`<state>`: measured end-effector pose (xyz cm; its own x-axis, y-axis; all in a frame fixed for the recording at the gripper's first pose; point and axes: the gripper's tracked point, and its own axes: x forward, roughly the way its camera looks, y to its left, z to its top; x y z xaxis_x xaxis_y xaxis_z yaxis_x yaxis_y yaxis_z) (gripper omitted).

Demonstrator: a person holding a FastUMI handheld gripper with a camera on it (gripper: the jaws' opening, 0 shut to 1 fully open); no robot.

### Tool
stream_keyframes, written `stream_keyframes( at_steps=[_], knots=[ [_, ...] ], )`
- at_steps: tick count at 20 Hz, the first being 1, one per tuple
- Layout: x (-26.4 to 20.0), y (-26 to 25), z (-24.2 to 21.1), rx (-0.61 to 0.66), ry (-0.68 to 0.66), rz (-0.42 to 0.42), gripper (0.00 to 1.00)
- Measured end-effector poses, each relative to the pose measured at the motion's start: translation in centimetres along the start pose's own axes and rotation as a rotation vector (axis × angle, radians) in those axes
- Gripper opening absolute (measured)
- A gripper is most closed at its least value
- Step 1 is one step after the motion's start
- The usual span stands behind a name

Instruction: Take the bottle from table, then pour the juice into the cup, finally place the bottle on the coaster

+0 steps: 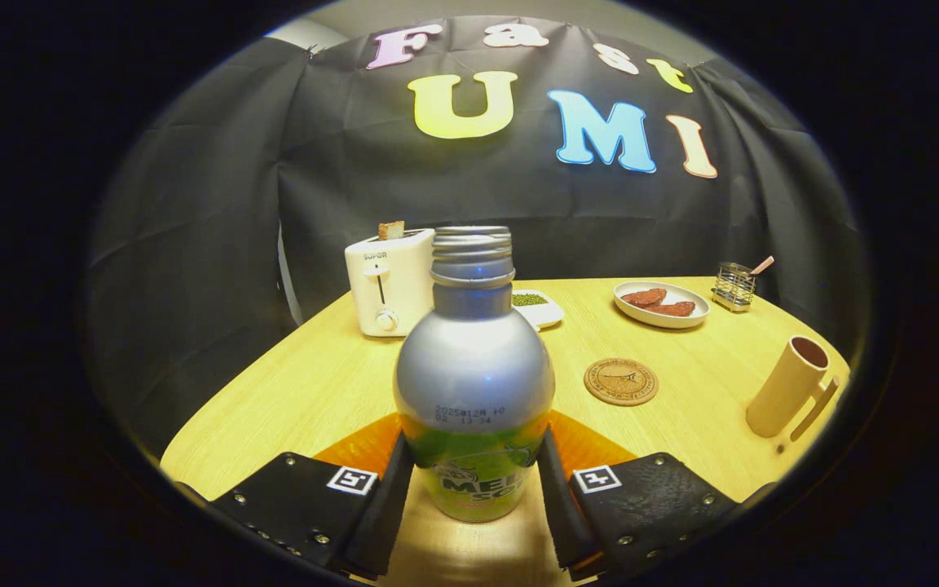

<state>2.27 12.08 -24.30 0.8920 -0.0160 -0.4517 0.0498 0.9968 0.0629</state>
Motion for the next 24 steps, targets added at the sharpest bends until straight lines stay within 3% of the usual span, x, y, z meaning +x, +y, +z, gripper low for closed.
stream_keyframes(
  at_steps=[17,24],
  knots=[
    [-2.8,-5.1,7.2,0.368,-0.094,0.029,0.69],
    [-3.3,-10.4,7.8,0.520,-0.115,-0.005,0.69]
  ],
)
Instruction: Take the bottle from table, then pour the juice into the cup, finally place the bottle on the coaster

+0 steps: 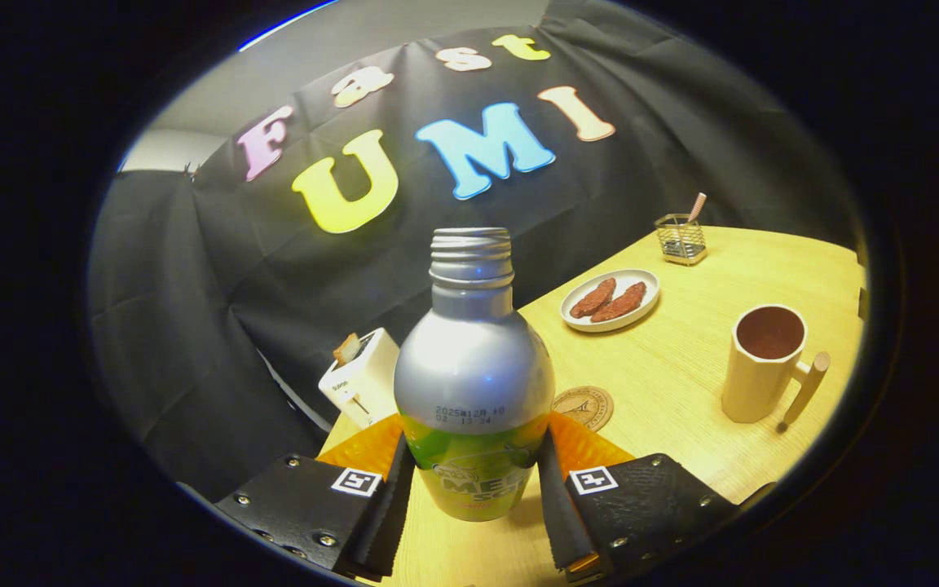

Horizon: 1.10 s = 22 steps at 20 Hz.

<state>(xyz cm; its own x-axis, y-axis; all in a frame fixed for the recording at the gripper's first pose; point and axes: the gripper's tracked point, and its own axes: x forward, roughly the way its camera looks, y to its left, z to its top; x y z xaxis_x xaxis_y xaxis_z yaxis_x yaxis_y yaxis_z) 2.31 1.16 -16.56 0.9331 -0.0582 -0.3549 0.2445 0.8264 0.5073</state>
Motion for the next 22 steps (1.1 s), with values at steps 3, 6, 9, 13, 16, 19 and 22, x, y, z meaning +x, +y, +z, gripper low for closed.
stream_keyframes(
  at_steps=[3,6,9,13,16,19,22],
  knots=[
    [0.0,-2.4,1.0,0.033,-0.004,-0.030,0.69],
    [0.1,-4.5,1.5,0.070,0.006,-0.048,0.69],
    [0.2,-5.9,1.9,0.135,0.004,-0.047,0.69],
    [0.4,-7.0,1.7,0.233,0.020,-0.025,0.69],
    [0.5,-7.7,1.5,0.285,0.037,-0.017,0.69],
    [0.7,-8.2,1.1,0.364,0.063,-0.001,0.69],
    [1.0,-8.3,1.0,0.429,0.077,0.019,0.69]
  ],
)
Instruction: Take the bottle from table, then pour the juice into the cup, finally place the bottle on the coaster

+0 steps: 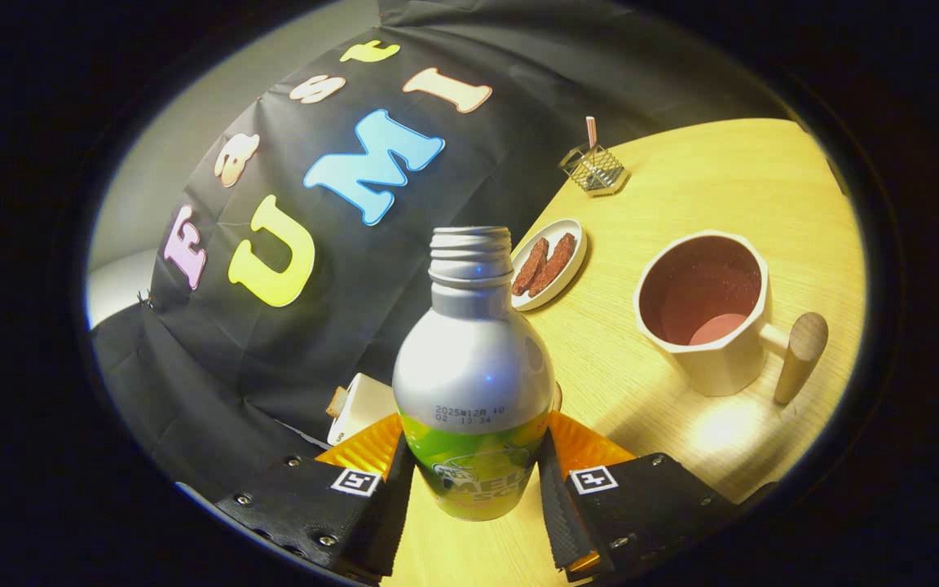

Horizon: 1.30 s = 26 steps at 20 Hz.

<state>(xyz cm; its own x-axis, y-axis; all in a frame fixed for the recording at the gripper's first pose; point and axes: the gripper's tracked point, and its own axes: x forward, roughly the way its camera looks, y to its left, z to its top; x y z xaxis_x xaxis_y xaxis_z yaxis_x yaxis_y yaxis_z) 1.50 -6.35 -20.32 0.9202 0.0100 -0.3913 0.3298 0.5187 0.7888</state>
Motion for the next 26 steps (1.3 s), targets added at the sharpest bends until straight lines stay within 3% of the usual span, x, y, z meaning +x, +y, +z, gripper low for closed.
stream_keyframes(
  at_steps=[6,26],
  knots=[
    [0.5,-0.1,0.2,0.170,-0.010,0.029,0.69],
    [0.2,-0.9,0.4,0.474,0.018,0.009,0.69]
  ],
)
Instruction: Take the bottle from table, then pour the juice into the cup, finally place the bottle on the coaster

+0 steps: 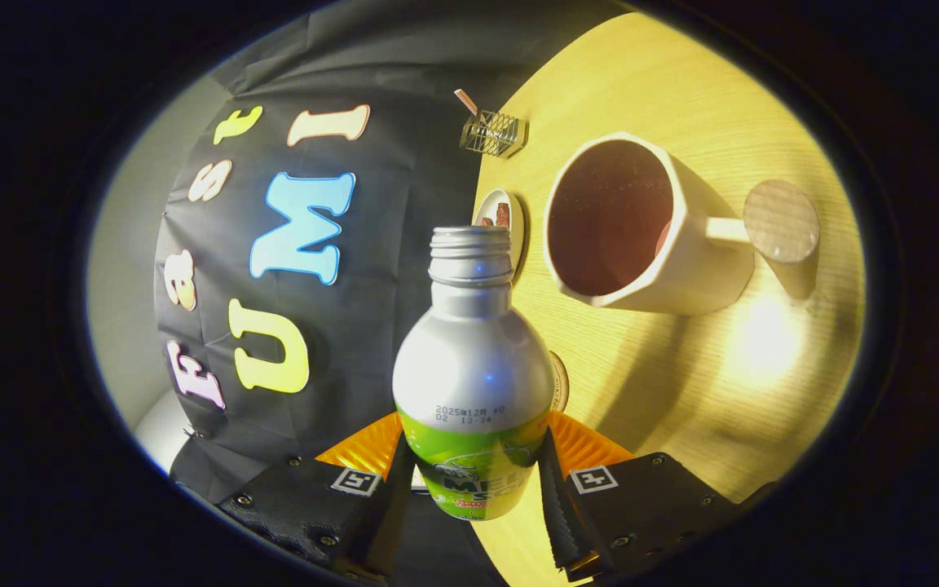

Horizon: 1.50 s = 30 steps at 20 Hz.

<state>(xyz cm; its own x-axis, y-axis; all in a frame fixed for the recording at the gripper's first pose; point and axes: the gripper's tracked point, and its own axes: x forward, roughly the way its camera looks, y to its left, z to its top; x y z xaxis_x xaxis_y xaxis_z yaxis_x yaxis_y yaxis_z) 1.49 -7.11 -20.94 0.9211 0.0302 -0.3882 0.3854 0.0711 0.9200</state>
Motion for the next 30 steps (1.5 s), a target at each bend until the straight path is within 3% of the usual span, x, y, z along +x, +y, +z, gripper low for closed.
stream_keyframes(
  at_steps=[13,30],
  knots=[
    [0.0,0.8,-0.2,0.172,0.005,0.006,0.69],
    [0.1,0.3,0.2,0.292,0.016,-0.023,0.69]
  ],
)
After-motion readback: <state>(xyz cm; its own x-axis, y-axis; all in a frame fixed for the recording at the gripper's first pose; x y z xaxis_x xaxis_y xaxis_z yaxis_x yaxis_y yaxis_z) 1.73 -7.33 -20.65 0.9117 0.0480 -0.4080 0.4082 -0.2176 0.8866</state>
